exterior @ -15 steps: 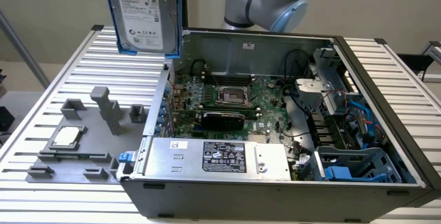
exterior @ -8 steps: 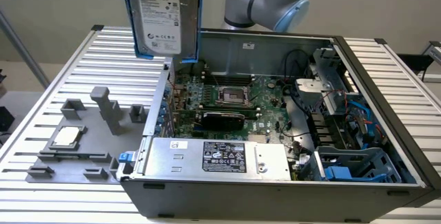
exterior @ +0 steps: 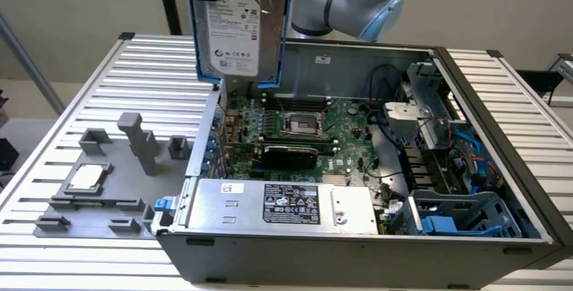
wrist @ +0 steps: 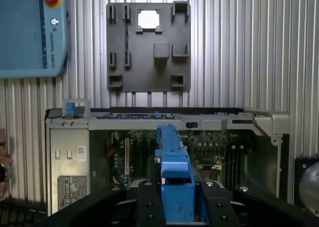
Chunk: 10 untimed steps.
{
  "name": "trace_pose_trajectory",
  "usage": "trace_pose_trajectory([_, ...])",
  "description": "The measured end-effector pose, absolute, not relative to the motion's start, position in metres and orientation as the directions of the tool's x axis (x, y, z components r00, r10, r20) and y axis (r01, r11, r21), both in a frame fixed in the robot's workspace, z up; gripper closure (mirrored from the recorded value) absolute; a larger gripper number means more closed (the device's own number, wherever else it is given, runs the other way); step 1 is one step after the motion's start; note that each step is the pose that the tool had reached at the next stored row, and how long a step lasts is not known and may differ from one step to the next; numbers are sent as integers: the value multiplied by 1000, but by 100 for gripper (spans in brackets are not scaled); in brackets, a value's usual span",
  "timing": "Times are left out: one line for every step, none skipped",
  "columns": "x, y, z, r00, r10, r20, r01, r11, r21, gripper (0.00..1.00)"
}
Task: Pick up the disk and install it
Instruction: 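Pick up the disk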
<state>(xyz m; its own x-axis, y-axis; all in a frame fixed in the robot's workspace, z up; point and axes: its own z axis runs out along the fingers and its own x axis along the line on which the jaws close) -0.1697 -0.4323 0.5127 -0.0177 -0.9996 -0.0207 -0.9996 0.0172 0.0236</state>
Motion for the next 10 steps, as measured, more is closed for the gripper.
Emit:
trace_pose_trajectory([-166,-434,513,-18,-1000,-21,-1000,17,24,67])
trace_pose_trajectory([-163,-436,513,-18,-1000,-21,-1000,17,24,67])
trace_pose_trajectory([-160,-439,513,-18,-1000,-22,-1000,17,24,67])
trace_pose_trajectory([-156,-441,513,-18,-1000,-22,-1000,17,24,67])
trace_pose_trajectory([-153,-443,513,-18,-1000,-22,-1000,17,24,67])
trace_pose_trajectory([-150,-445,513,-18,-1000,-23,-1000,17,24,67])
trace_pose_trajectory([-147,-447,513,-18,-1000,-23,-1000,17,24,67])
trace_pose_trajectory([-145,-450,513,-18,-1000,-23,-1000,17,24,67])
trace_pose_trajectory([-143,-452,513,-18,-1000,-24,-1000,17,24,67])
trace_pose_trajectory([-141,-454,513,-18,-1000,-24,-1000,17,24,67])
